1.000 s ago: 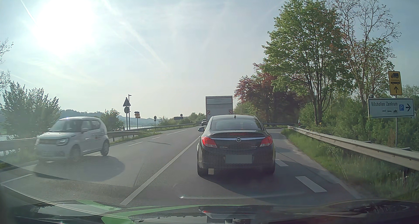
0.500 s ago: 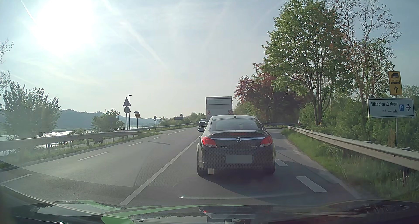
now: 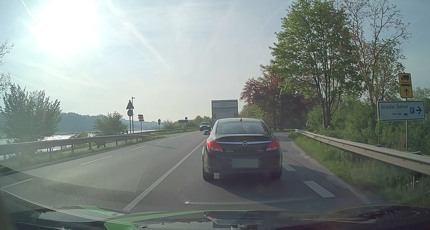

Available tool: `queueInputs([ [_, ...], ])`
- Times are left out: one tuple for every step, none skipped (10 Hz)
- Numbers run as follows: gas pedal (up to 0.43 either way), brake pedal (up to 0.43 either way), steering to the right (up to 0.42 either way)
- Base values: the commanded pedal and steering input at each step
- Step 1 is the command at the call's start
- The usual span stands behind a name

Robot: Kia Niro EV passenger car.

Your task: Follow the waypoints while adhering to traffic rules and regulations

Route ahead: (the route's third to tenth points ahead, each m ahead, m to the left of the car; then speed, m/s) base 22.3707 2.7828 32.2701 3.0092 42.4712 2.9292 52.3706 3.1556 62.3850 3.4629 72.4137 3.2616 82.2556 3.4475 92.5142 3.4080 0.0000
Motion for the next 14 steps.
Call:
queueInputs([
  [0.000, 0.274, 0.004],
  [0.000, 0.280, 0.004],
  [0.000, 0.274, 0.004],
  [0.000, 0.274, 0.004],
  [0.000, 0.262, 0.004],
  [0.000, 0.238, 0.004],
  [0.000, 0.189, 0.004],
  [0.000, 0.085, 0.004],
  [0.000, 0.000, 0.004],
  [0.000, 0.000, 0.004],
  [0.000, 0.000, 0.004],
  [0.000, 0.000, 0.004],
  [0.000, 0.000, 0.004],
  [0.000, 0.000, 0.004],
])
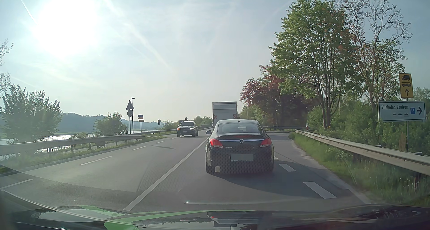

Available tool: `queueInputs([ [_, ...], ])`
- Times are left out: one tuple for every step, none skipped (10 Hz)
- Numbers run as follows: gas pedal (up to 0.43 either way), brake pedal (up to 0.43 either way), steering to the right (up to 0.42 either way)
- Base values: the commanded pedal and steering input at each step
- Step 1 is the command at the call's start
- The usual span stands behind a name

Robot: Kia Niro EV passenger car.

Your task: Follow the waypoints while adhering to traffic rules and regulations

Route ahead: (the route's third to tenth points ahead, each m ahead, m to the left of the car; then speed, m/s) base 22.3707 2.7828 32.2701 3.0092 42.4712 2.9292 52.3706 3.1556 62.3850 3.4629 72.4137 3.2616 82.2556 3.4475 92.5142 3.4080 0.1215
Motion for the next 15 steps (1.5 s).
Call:
queueInputs([
  [0.000, 0.000, 0.004],
  [0.000, 0.000, 0.004],
  [0.000, 0.000, 0.004],
  [0.000, 0.000, 0.004],
  [0.000, 0.000, 0.004],
  [0.000, 0.000, 0.004],
  [0.000, 0.000, 0.004],
  [0.000, 0.000, 0.004],
  [0.000, 0.000, 0.004],
  [0.000, 0.000, 0.004],
  [0.000, 0.000, 0.004],
  [0.000, 0.000, 0.004],
  [0.000, 0.000, 0.004],
  [0.000, 0.000, 0.004],
  [0.000, 0.000, 0.004],
])
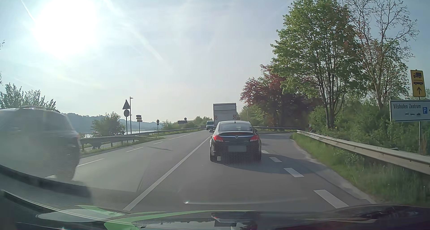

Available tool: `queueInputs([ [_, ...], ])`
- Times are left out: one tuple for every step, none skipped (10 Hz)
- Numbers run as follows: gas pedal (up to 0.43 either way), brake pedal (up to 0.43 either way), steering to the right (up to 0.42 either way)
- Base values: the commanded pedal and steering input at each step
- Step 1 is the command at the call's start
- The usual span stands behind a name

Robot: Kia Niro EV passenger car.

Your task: Follow the waypoints while adhering to traffic rules and regulations

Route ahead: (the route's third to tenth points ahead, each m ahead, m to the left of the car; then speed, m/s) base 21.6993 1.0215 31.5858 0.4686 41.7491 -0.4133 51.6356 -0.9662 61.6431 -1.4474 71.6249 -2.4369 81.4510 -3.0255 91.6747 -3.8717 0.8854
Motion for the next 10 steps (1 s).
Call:
queueInputs([
  [0.000, 0.000, 0.004],
  [0.000, 0.000, 0.004],
  [0.000, 0.000, 0.004],
  [0.000, 0.000, 0.004],
  [0.000, 0.000, 0.004],
  [0.000, 0.000, 0.004],
  [0.000, 0.000, 0.004],
  [0.047, 0.000, 0.004],
  [0.047, 0.000, 0.004],
  [0.047, 0.000, 0.004],
])
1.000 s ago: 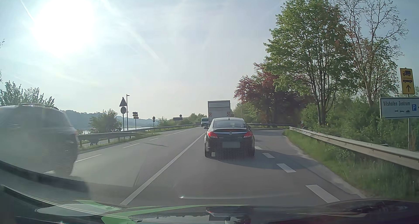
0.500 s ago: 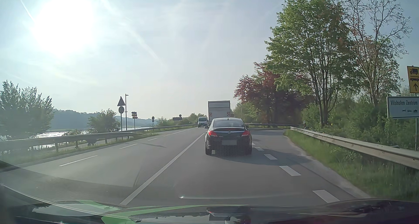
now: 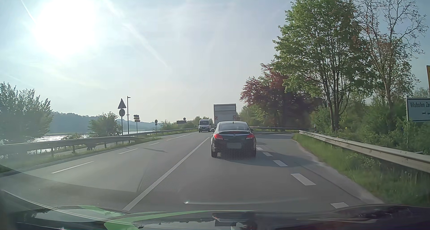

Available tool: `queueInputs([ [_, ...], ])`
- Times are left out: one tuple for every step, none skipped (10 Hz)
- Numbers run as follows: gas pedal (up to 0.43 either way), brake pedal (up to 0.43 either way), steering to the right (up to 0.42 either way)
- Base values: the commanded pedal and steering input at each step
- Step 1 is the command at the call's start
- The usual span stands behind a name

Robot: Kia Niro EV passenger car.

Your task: Follow the waypoints while adhering to traffic rules and regulations

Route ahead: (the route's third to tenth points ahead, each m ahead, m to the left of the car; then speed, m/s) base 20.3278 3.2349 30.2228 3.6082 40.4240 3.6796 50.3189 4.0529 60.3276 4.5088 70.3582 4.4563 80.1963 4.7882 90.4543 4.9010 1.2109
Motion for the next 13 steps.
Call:
queueInputs([
  [0.047, 0.000, 0.004],
  [0.047, 0.000, 0.004],
  [0.047, 0.000, 0.004],
  [0.047, 0.000, 0.004],
  [0.047, 0.000, 0.004],
  [0.047, 0.000, 0.004],
  [0.047, 0.000, 0.004],
  [0.047, 0.000, 0.004],
  [0.047, 0.000, 0.004],
  [0.047, 0.000, 0.004],
  [0.047, 0.000, 0.004],
  [0.047, 0.000, 0.004],
  [0.047, 0.000, 0.004],
])
